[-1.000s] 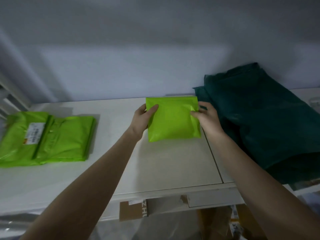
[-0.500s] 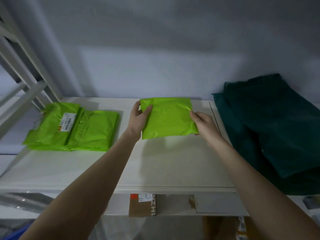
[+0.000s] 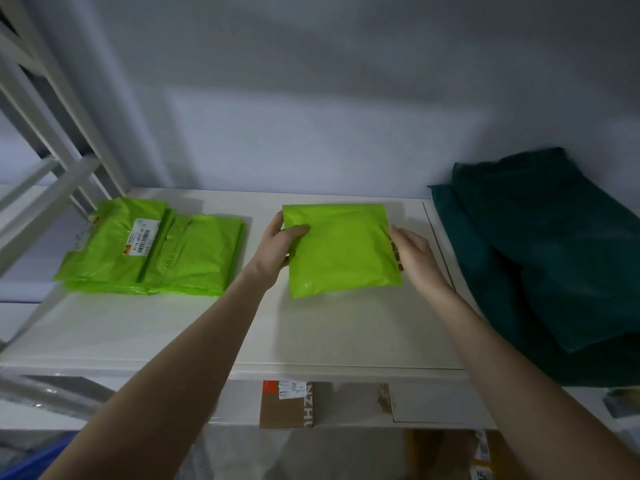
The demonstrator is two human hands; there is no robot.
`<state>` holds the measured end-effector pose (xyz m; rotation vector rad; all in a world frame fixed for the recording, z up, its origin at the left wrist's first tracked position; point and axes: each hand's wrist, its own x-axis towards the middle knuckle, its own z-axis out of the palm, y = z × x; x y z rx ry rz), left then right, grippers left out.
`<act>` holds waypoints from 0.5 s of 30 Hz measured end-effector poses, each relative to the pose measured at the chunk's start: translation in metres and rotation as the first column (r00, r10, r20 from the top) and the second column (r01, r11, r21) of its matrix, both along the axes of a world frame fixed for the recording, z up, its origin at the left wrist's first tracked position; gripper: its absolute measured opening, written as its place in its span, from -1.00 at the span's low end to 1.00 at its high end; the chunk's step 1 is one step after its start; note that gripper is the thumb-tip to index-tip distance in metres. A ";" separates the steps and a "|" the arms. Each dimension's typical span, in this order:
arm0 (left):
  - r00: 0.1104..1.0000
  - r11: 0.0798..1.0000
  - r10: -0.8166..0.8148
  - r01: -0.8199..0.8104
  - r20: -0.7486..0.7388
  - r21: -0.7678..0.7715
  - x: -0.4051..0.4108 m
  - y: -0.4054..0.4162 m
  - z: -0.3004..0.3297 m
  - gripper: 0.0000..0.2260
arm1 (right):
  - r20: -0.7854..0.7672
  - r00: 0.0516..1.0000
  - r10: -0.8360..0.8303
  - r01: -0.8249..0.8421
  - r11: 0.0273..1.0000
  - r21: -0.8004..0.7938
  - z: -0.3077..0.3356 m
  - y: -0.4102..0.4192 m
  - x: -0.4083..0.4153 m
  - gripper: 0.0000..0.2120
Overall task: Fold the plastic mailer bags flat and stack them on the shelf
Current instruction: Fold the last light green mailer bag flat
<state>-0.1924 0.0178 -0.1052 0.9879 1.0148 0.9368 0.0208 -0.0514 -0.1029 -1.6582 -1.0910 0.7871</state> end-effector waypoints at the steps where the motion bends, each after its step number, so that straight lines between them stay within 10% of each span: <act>1: 0.999 0.999 -0.040 0.040 -0.019 -0.008 -0.001 -0.002 -0.001 -0.62 | -0.097 0.995 0.004 -0.007 1.000 -0.030 0.000 0.000 0.000 -0.61; 5: 0.984 0.983 -0.179 0.179 -0.010 -0.032 0.004 -0.011 -0.002 -0.63 | -0.211 0.978 -0.005 0.001 1.000 -0.018 0.005 0.000 -0.002 -0.52; 10: 0.992 0.995 -0.094 0.098 -0.080 0.036 0.006 -0.016 0.003 -0.74 | -0.204 0.978 0.031 -0.010 0.995 0.103 0.005 -0.006 -0.006 -0.92; 15: 0.997 0.986 -0.030 0.041 -0.070 0.161 0.003 -0.016 0.001 -0.66 | -0.122 0.989 0.080 -0.069 0.993 0.097 0.000 -0.009 -0.008 -0.72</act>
